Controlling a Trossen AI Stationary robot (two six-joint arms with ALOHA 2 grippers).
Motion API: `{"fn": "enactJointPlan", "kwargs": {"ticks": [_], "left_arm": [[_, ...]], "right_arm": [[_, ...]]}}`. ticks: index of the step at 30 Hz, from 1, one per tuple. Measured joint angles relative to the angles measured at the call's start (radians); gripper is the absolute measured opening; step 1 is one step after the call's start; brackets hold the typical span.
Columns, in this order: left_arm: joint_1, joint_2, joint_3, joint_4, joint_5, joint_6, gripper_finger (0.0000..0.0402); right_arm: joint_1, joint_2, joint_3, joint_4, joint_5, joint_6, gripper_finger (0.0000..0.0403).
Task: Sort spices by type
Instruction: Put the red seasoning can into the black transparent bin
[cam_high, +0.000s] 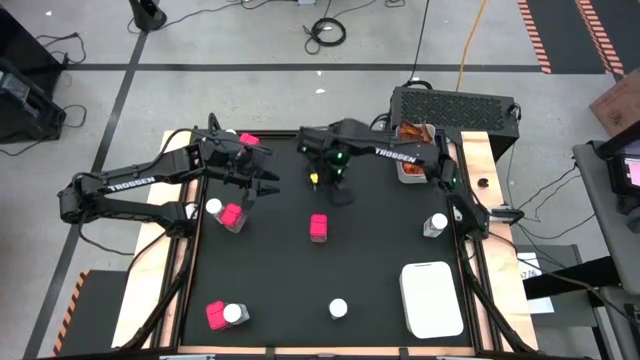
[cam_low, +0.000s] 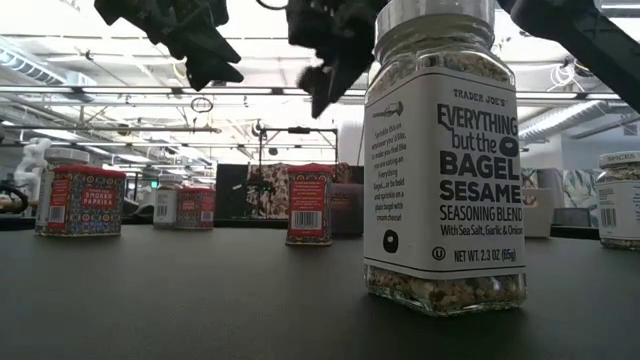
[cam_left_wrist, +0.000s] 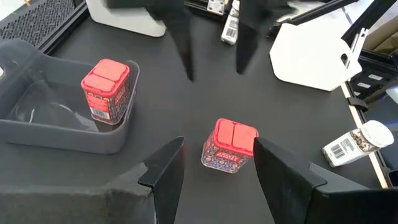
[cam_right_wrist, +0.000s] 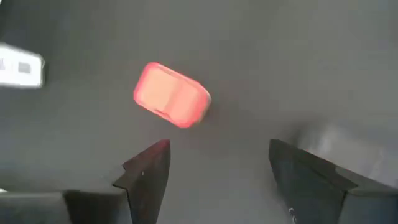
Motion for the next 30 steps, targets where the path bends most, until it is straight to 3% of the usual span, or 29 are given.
{"fn": "enactJointPlan", "kwargs": {"ticks": [5,10,19,30], "left_arm": [[0.0,-0.029,0.0,-0.028,0.0,0.001,0.0194],[0.0,-0.085,0.0,-0.102,-0.048,0.004,0.0194],[0.0,-0.191,0.0,-0.166,-0.119,0.002,0.0194],[0.0,-0.208,0.0,-0.163,-0.121,-0.02,0.0194]], "right_arm": [[0.073,0.013,-0.002,0.052,0.0,-0.294,0.0267],[0.128,0.025,-0.001,0.076,0.001,-0.452,0.0267],[0.187,0.058,-0.006,0.071,0.005,-0.595,0.0267],[0.177,0.071,-0.049,0.082,0.065,-0.753,0.0267]]}}
